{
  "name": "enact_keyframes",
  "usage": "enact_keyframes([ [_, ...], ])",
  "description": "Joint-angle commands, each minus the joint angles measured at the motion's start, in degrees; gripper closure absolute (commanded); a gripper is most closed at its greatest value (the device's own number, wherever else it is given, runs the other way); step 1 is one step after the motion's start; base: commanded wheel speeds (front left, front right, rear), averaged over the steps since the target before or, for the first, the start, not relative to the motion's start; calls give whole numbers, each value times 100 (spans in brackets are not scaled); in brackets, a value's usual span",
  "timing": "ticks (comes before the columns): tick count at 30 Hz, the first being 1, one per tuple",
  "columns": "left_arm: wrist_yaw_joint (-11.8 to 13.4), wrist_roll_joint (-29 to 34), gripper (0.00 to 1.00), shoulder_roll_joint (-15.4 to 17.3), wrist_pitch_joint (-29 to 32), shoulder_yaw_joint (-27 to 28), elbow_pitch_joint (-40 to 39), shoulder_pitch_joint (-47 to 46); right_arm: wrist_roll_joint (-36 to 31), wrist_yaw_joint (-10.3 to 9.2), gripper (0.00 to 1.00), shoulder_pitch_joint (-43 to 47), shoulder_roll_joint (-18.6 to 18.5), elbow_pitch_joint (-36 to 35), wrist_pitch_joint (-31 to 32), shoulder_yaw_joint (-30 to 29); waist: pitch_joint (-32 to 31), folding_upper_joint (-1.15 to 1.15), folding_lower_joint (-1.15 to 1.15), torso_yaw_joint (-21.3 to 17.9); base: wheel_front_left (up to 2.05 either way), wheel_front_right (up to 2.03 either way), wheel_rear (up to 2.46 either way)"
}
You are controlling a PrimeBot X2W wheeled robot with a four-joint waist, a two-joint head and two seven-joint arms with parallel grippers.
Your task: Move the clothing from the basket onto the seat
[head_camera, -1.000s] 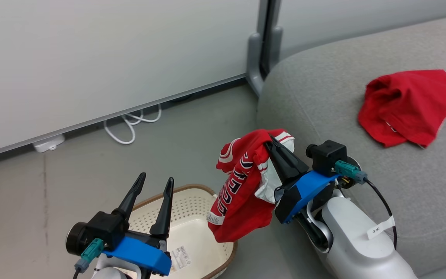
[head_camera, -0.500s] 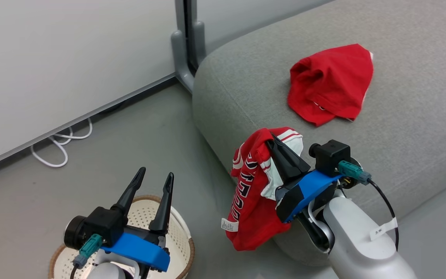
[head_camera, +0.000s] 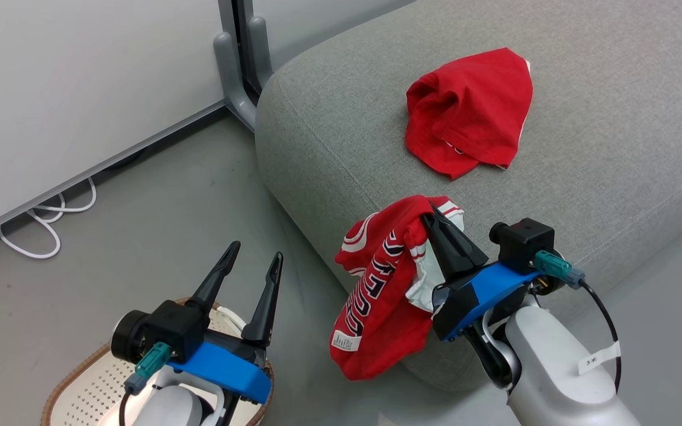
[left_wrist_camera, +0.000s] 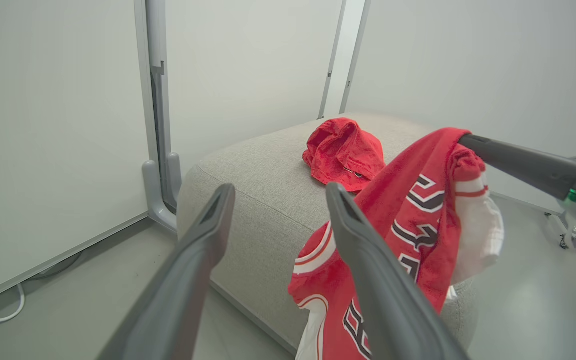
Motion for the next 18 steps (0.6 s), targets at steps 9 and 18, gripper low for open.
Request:
enact_keyframes([
  [9, -7, 123, 0, 153, -15, 160, -151, -43, 143, 1, 100, -693, 9, -215, -28, -566, 268, 0, 0, -24, 0, 0, 0],
  [18, -7, 284, 0, 324, -15, 63, -444, -340, -814, 1, 100, -2511, -186, -10, 88, -2225, 957, 0, 0, 203, 0, 0, 0],
])
